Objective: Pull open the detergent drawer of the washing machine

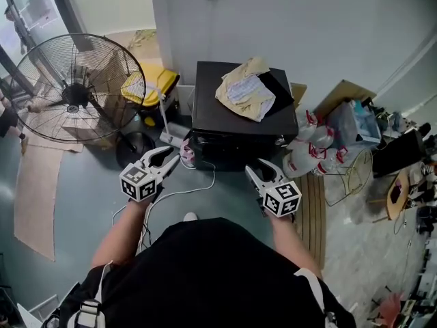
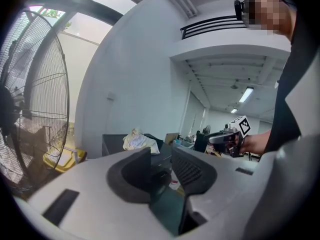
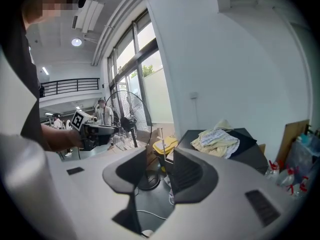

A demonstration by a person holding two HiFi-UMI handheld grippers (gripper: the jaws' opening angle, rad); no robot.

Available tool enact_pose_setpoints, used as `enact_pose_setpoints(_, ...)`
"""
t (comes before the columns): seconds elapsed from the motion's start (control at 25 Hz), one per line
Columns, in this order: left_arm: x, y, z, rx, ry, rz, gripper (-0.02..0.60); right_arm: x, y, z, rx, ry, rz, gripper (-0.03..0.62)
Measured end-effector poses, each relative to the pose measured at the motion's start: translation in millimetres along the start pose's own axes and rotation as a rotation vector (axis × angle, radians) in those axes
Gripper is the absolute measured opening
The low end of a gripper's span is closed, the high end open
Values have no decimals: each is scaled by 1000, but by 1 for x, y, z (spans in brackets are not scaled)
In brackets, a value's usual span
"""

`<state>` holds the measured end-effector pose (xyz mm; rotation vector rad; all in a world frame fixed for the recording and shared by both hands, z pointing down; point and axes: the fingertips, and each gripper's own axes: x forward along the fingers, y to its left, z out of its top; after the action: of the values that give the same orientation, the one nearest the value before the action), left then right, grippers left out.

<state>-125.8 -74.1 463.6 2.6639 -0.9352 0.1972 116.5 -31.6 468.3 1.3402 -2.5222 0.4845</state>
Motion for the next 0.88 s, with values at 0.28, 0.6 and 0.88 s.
enact_pose_setpoints(0.28,3,37,8,2,0,-13,137,28,5,15,-4,-7,-19,169)
enact_pose_setpoints(0.6,2,66,11,5,4,-48,137,52,15,23,-8,-5,-49,172)
enact_pose_setpoints(0.88,2,87,18,15,-4,-69,137,66,21,28,-11,-2,-74,173)
